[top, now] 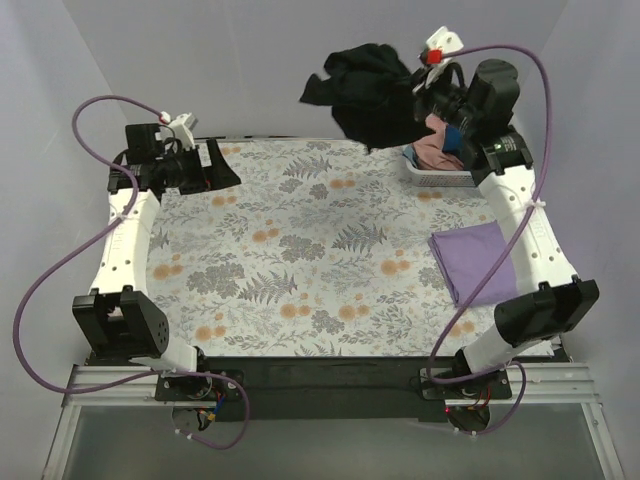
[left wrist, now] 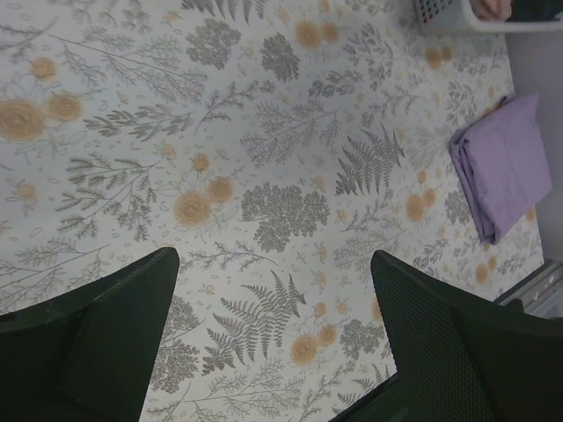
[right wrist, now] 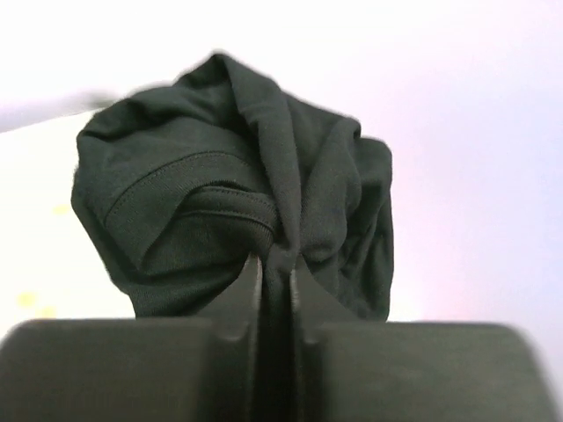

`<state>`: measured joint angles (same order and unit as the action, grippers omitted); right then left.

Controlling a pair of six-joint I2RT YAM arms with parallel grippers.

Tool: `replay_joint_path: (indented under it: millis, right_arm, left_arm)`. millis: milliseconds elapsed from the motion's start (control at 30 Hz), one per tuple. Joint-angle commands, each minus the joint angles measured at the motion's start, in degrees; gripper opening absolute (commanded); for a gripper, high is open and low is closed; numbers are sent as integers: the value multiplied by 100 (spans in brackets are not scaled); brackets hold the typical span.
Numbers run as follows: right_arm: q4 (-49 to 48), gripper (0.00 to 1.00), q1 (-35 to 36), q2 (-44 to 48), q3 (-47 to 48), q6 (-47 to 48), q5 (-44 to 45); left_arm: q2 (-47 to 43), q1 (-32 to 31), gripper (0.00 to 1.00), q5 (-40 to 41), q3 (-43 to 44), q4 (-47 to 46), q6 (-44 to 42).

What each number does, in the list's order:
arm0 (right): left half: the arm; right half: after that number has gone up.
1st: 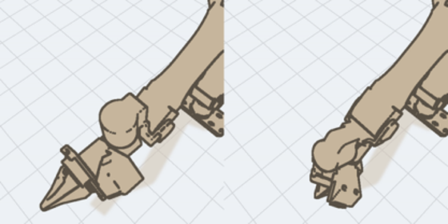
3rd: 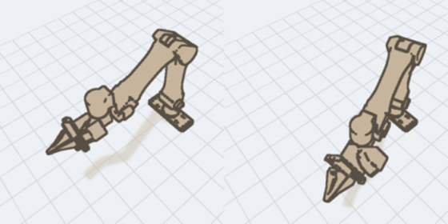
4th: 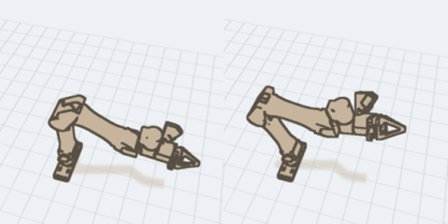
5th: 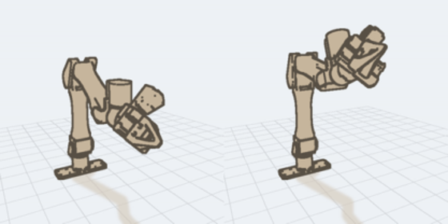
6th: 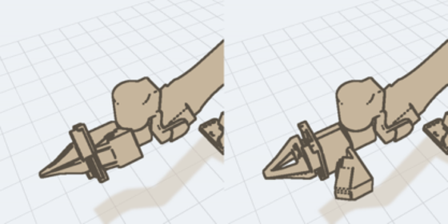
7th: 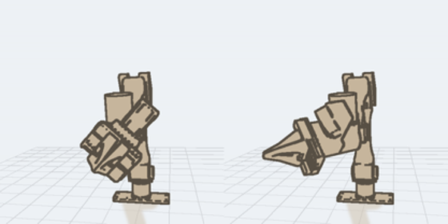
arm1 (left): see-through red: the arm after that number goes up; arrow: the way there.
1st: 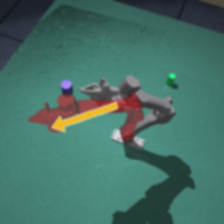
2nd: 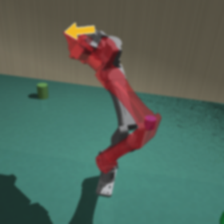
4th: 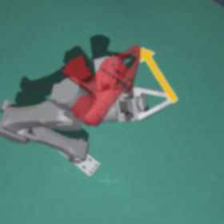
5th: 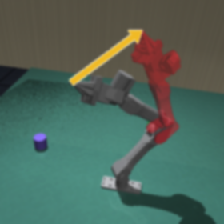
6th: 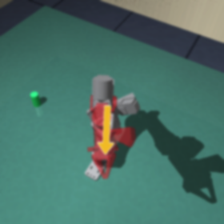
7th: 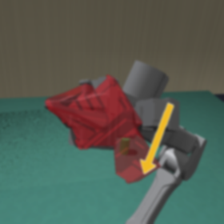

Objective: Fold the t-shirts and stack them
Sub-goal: Move the tshirt to the center of the board, then flatten the tshirt out

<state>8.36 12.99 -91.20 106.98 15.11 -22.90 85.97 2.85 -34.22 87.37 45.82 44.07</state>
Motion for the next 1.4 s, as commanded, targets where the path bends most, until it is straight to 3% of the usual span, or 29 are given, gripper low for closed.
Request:
replay_joint_path:
  millis: [0,67,100,167,267,367,533,667,800,1067,1200,1367]
  right_arm:
    - [-135,19,535,592,-606,-202,-882]
    - [427,64,634,813,-1054,148,-1364]
    - [665,98,643,1049,-1613,306,-1323]
    - [992,98,599,1270,-2240,518,-529]
    - [1509,98,380,1438,-3304,694,-356]
    - [2341,98,388,1115,-3596,844,-820]
    - [2557,89,730,621,-4008,765,-884]
    - [2188,80,1047,139,-4176,449,-910]
    - [1522,76,1345,-231,-4282,177,-840]
    - [826,66,1399,-793,-4537,-192,-698]
    - [553,65,1399,-1049,-4485,-430,-778]
    - [106,64,1399,-1435,-4273,-729,-778]
  left_arm:
    - [-432,365,91,-611,306,-127,32]
    - [-415,418,92,-560,350,40,-274]
    - [-415,444,92,-516,359,223,-390]
    - [-441,497,93,-463,237,391,-827]
    - [-441,488,93,-437,-88,891,-1670]
    - [-459,488,93,-665,-615,1304,-2628]
    - [-643,182,84,-271,-1643,1289,-3950]
    - [-600,-520,73,89,-2285,930,-3819]
    - [-643,-1242,69,573,-3224,236,-3582]
    - [-1284,-2358,55,450,-3551,-949,-3186]
    - [-1417,-2956,57,1073,-3736,-1699,-3159]
    - [-812,-3150,70,1505,-3578,-2208,-3151]
